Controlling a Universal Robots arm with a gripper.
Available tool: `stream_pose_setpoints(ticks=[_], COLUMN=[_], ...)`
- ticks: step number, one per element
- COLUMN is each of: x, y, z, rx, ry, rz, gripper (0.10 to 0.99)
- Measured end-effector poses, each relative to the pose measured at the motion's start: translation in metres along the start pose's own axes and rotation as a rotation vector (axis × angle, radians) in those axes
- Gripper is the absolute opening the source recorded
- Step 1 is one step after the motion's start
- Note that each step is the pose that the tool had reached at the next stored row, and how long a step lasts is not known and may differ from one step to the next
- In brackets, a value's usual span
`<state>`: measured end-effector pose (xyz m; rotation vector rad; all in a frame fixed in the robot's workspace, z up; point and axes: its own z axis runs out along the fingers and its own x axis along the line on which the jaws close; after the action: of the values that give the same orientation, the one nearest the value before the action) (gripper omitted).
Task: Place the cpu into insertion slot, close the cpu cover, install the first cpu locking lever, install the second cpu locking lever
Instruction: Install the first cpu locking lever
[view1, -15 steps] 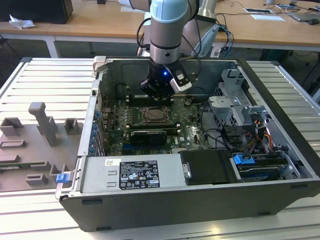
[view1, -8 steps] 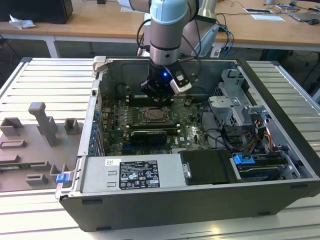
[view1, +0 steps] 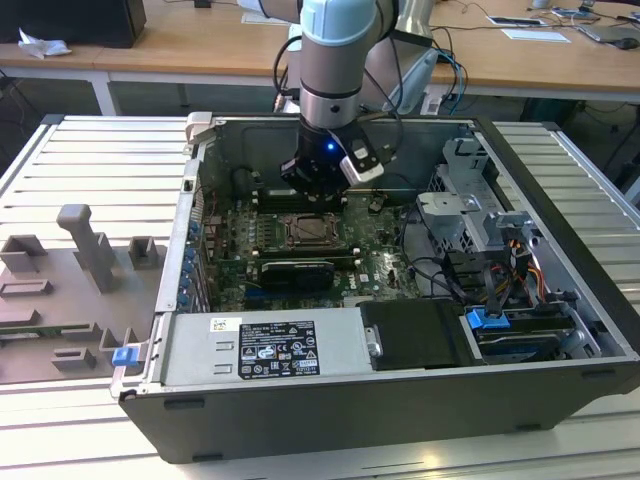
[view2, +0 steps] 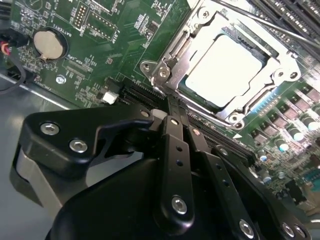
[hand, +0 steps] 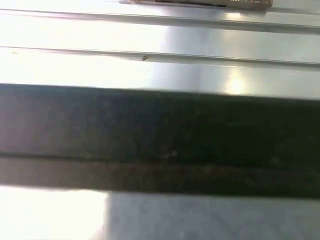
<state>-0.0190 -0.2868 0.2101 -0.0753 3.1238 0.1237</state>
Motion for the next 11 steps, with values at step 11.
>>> stream_pose_setpoints(ticks=[11], x=[0.0001], y=[-0.0032], z=[-0.0049], rx=[0.000], ry=[0.0000], rz=[0.000], gripper=[0.106])
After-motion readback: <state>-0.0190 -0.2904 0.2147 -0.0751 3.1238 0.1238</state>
